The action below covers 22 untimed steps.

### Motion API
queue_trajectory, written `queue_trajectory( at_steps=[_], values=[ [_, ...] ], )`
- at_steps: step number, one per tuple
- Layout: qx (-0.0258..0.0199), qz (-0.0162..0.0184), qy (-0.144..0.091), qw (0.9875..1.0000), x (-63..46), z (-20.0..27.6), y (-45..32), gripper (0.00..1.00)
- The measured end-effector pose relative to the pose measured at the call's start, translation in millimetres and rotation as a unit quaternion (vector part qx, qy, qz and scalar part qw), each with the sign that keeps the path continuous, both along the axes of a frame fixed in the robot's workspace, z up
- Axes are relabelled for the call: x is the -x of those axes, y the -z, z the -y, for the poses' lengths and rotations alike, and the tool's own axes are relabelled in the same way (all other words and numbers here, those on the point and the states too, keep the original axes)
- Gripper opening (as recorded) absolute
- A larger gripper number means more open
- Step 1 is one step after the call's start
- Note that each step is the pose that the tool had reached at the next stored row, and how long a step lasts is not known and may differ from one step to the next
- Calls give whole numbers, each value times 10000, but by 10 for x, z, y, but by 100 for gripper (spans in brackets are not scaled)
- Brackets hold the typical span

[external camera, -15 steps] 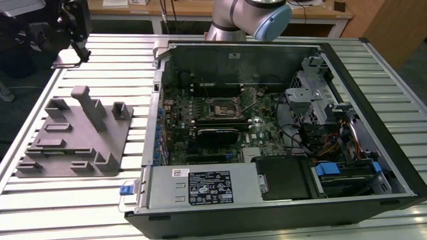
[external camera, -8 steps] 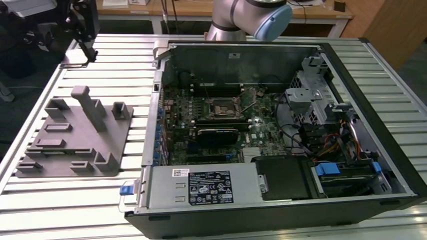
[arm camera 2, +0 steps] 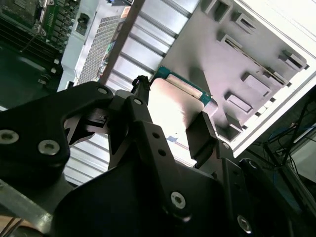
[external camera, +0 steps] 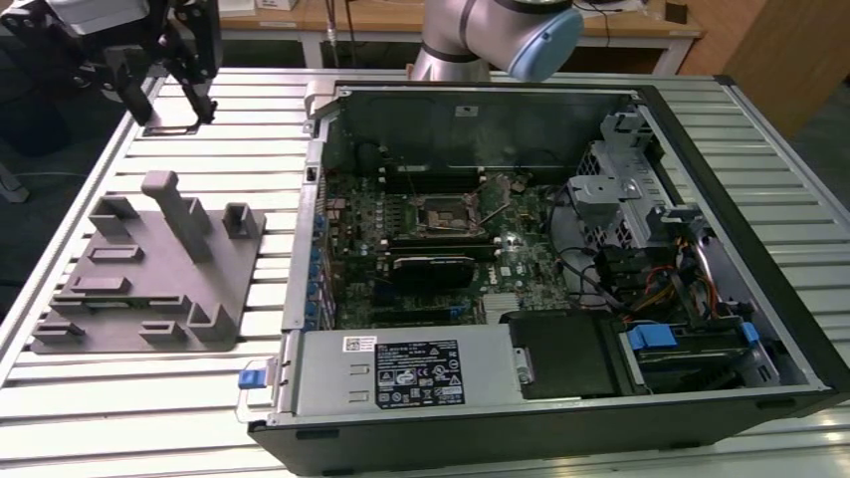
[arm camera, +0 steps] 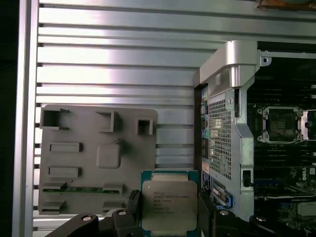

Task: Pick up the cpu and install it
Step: 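Pick up the cpu and move it towards the insertion slot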

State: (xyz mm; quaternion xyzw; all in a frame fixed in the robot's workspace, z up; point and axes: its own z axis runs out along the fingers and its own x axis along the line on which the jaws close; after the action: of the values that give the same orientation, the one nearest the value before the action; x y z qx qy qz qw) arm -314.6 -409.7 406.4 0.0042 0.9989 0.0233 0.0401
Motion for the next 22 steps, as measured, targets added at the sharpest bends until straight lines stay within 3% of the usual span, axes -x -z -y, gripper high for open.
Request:
queue_trajectory(
  at_steps=[22],
  values=[
    [0, 0, 0, 10000, -575, 0, 0, 54]
  ],
)
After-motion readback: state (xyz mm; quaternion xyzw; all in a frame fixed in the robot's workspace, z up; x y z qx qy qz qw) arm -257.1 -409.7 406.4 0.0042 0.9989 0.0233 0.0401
